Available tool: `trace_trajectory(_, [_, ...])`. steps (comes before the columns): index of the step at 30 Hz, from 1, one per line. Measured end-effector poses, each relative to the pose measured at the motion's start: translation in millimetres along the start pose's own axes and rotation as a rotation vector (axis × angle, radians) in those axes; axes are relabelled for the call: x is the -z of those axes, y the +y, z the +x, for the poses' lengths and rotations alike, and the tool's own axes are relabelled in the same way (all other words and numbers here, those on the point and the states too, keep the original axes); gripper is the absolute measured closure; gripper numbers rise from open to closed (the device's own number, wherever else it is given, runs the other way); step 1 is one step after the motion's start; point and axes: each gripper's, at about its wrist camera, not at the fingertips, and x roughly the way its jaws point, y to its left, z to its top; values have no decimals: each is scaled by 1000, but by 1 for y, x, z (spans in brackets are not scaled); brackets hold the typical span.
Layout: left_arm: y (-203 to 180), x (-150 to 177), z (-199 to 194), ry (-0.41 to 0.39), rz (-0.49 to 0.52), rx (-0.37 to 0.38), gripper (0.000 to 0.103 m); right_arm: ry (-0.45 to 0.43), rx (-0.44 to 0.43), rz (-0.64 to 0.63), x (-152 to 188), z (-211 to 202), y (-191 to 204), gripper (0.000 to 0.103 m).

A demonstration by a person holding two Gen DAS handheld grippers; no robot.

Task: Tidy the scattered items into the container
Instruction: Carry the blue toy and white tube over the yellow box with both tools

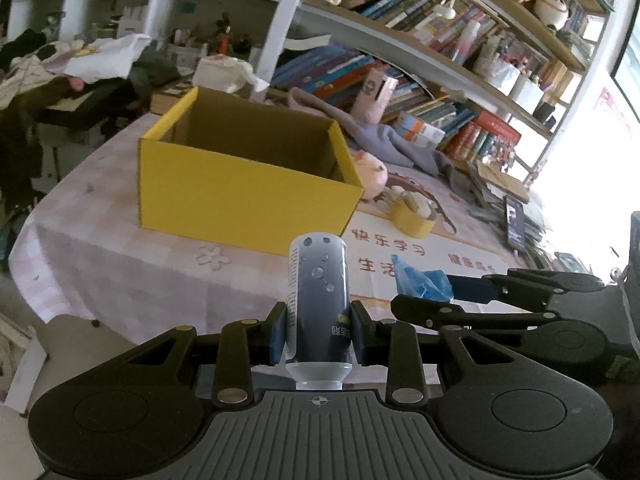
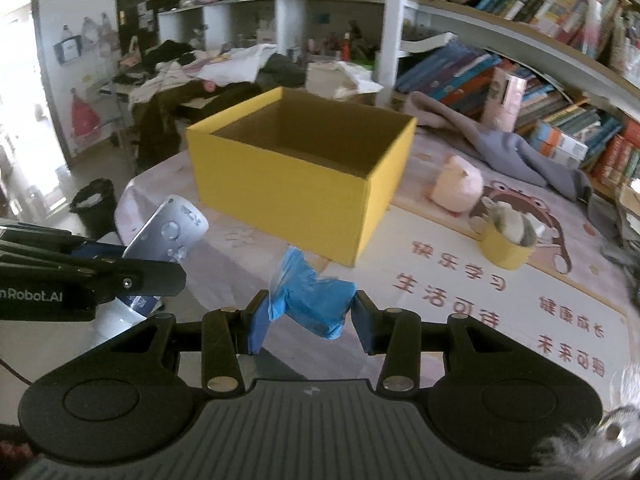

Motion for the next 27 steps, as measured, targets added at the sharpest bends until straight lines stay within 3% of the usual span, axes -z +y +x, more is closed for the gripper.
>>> trace_trajectory(27, [18, -4, 0, 10, -42, -87, 72, 15, -119, -43, -19, 28, 12, 62])
